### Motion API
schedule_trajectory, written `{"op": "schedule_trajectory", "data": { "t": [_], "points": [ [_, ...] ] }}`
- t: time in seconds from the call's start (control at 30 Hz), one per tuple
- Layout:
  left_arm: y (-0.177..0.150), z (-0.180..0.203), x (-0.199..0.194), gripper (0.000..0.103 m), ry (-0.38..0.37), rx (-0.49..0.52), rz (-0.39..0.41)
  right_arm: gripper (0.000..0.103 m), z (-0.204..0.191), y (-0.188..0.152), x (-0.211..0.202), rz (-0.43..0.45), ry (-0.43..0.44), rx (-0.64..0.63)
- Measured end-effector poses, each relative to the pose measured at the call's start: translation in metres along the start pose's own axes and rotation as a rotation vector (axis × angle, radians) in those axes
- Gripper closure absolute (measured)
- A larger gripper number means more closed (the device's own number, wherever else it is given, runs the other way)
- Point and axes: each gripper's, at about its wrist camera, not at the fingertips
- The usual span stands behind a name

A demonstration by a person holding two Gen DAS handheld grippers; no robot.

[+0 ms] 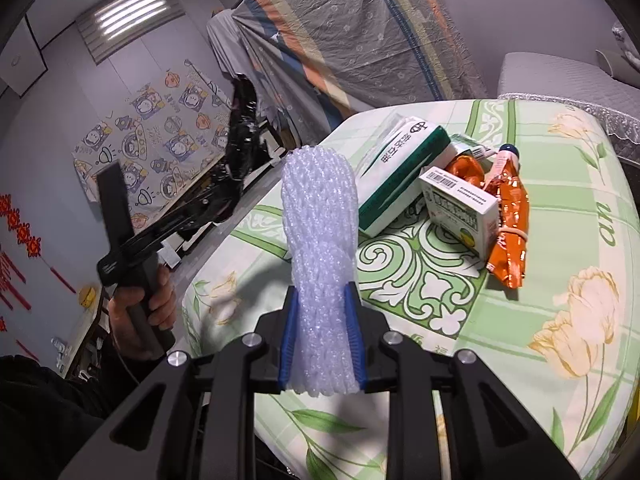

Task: Collect trash
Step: 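Grasp the black plastic bag with the left tool and lift it, then carry bag and foam sleeve over the yellow bin and open both tools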

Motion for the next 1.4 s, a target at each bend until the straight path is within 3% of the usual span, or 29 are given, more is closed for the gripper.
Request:
{"op": "schedule_trajectory", "data": {
  "t": [0.43, 1.4],
  "points": [
    [0.03, 0.08, -0.043, 0.078, -0.141, 0.096, 0.116, 0.081, 0.019, -0.005, -0.054, 0.135, -0.02, 0.049],
    [0.073, 0.262, -0.03, 0.078, -0.464, 0.351, 0.179, 0.081, 0.131, -0.021, -0.193, 0.504, -0.208, 0.268]
  ]
}}
Point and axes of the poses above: each gripper's, at about its wrist camera, not at the fingertips, and x roughly the way its jaws point, z to its right, y to its top, and after that the axes turned 13 degrees about x, right-handed
